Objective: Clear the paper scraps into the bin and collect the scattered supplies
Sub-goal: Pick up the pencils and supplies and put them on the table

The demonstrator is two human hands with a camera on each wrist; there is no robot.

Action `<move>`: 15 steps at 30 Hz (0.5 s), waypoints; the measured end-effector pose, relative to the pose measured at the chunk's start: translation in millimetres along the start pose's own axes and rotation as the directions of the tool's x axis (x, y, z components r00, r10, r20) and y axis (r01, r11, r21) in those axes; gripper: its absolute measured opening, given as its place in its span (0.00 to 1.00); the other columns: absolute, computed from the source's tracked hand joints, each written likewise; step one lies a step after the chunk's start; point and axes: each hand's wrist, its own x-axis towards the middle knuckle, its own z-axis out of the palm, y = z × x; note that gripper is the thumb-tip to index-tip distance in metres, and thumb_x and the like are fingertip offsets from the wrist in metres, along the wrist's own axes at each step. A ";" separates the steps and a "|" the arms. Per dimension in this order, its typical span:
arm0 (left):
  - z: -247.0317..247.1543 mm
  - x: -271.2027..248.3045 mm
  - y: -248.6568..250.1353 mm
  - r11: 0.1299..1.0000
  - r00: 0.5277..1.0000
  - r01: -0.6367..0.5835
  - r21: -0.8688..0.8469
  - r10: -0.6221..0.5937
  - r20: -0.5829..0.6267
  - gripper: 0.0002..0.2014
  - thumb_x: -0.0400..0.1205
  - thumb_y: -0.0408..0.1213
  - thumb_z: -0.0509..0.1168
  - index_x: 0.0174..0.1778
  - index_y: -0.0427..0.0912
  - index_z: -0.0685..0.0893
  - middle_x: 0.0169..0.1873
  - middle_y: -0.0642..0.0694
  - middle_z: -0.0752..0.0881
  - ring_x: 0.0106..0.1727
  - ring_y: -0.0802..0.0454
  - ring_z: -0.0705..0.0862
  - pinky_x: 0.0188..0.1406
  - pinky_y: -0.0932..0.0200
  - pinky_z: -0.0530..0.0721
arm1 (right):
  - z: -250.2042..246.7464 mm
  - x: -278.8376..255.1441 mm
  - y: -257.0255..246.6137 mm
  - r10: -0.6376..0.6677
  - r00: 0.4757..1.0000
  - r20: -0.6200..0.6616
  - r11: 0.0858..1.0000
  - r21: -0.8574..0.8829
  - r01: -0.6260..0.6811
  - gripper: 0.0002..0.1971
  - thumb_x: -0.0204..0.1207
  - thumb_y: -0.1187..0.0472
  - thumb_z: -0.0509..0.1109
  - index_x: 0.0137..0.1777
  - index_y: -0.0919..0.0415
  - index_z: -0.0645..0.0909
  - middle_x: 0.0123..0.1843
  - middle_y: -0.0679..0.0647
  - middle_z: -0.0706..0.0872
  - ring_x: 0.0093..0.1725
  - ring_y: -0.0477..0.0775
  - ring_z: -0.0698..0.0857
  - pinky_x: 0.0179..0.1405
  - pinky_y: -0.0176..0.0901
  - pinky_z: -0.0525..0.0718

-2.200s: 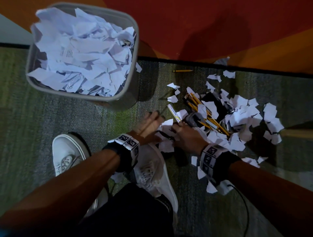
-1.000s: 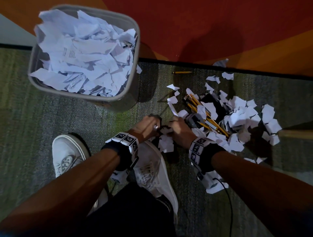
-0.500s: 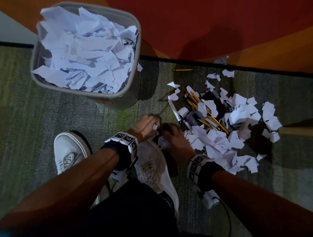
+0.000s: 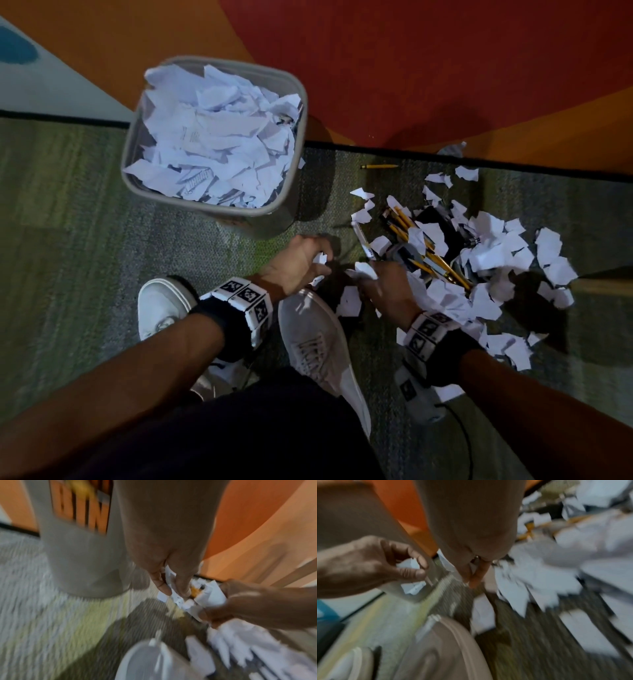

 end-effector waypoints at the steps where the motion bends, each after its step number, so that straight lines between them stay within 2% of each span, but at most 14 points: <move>1: -7.5 -2.8 6.4 0.999 0.998 -0.049 0.000 0.049 -0.031 0.08 0.76 0.31 0.76 0.47 0.41 0.85 0.39 0.58 0.78 0.41 0.63 0.74 0.39 0.72 0.67 | -9.4 1.6 -9.8 -0.008 1.000 -0.011 1.000 -0.006 0.007 0.20 0.81 0.54 0.72 0.29 0.64 0.79 0.23 0.55 0.78 0.23 0.43 0.78 0.24 0.38 0.74; 2: -14.4 -5.4 12.0 0.996 0.994 -0.094 -0.006 0.094 -0.060 0.07 0.76 0.30 0.77 0.46 0.41 0.86 0.39 0.63 0.76 0.40 0.66 0.74 0.40 0.78 0.66 | -18.5 1.4 -22.2 -0.003 1.000 0.004 0.999 -0.046 0.004 0.19 0.81 0.56 0.72 0.29 0.63 0.78 0.22 0.52 0.76 0.23 0.42 0.77 0.24 0.30 0.71; 3: -21.2 -7.2 17.5 0.992 0.989 -0.126 -0.019 0.124 -0.084 0.07 0.76 0.30 0.77 0.45 0.41 0.86 0.39 0.66 0.76 0.40 0.68 0.75 0.41 0.82 0.66 | -25.9 2.8 -31.6 0.005 1.000 0.016 0.996 -0.089 -0.003 0.18 0.81 0.58 0.72 0.30 0.63 0.78 0.23 0.53 0.77 0.24 0.42 0.77 0.25 0.29 0.70; 5: -35.0 -11.9 30.7 0.988 0.981 -0.154 -0.032 0.149 -0.127 0.06 0.77 0.32 0.77 0.46 0.41 0.87 0.39 0.66 0.77 0.42 0.77 0.79 0.43 0.84 0.68 | -41.6 6.5 -49.9 0.006 1.000 -0.016 0.999 -0.033 -0.006 0.15 0.79 0.63 0.73 0.30 0.64 0.81 0.26 0.57 0.82 0.27 0.49 0.80 0.30 0.40 0.77; 6: -42.6 -14.7 38.0 0.987 0.979 -0.156 -0.037 0.149 -0.138 0.07 0.77 0.34 0.77 0.47 0.42 0.87 0.40 0.64 0.78 0.44 0.77 0.80 0.44 0.81 0.71 | -49.3 8.3 -58.9 -0.016 0.999 -0.043 1.000 0.023 0.017 0.13 0.77 0.65 0.74 0.30 0.67 0.83 0.28 0.60 0.84 0.29 0.54 0.83 0.30 0.45 0.79; 8: -59.2 -19.1 54.5 0.987 0.977 -0.160 -0.021 0.156 -0.148 0.09 0.76 0.37 0.78 0.50 0.45 0.88 0.44 0.57 0.82 0.46 0.67 0.84 0.47 0.69 0.79 | -61.8 12.7 -77.0 -0.065 0.995 -0.071 0.995 0.071 0.070 0.10 0.74 0.66 0.76 0.34 0.72 0.85 0.31 0.65 0.87 0.33 0.62 0.87 0.32 0.58 0.84; 10: -77.9 -23.1 74.0 0.988 0.977 -0.155 -0.002 0.153 -0.151 0.09 0.76 0.40 0.78 0.50 0.48 0.88 0.47 0.56 0.85 0.47 0.57 0.86 0.47 0.63 0.82 | -72.7 16.4 -94.7 -0.106 0.992 -0.071 0.984 0.134 0.115 0.10 0.74 0.65 0.77 0.35 0.73 0.85 0.31 0.66 0.86 0.33 0.65 0.87 0.34 0.64 0.85; 12: -101.1 -28.9 96.0 0.990 0.977 -0.133 -0.051 0.122 -0.174 0.10 0.76 0.44 0.78 0.50 0.51 0.88 0.49 0.57 0.87 0.50 0.59 0.86 0.49 0.59 0.84 | -84.7 17.2 -118.1 -0.147 0.987 -0.065 0.975 0.162 0.156 0.14 0.74 0.61 0.77 0.35 0.72 0.83 0.30 0.67 0.85 0.32 0.68 0.86 0.33 0.68 0.84; 14: -124.8 -34.1 112.6 0.984 0.962 -0.141 -0.107 0.110 -0.249 0.08 0.76 0.45 0.78 0.49 0.51 0.89 0.50 0.58 0.88 0.51 0.64 0.85 0.49 0.63 0.83 | -97.6 18.0 -143.7 -0.177 0.982 -0.066 0.964 0.191 0.186 0.16 0.73 0.57 0.77 0.34 0.70 0.81 0.30 0.66 0.83 0.31 0.65 0.85 0.32 0.69 0.84; 15: -137.1 -35.9 118.7 0.980 0.949 -0.147 -0.137 0.100 -0.299 0.08 0.76 0.45 0.78 0.47 0.51 0.89 0.48 0.58 0.89 0.49 0.66 0.85 0.45 0.66 0.81 | -103.2 18.8 -157.5 -0.189 0.979 -0.075 0.956 0.213 0.201 0.15 0.73 0.57 0.78 0.34 0.68 0.82 0.29 0.63 0.84 0.31 0.63 0.85 0.32 0.65 0.85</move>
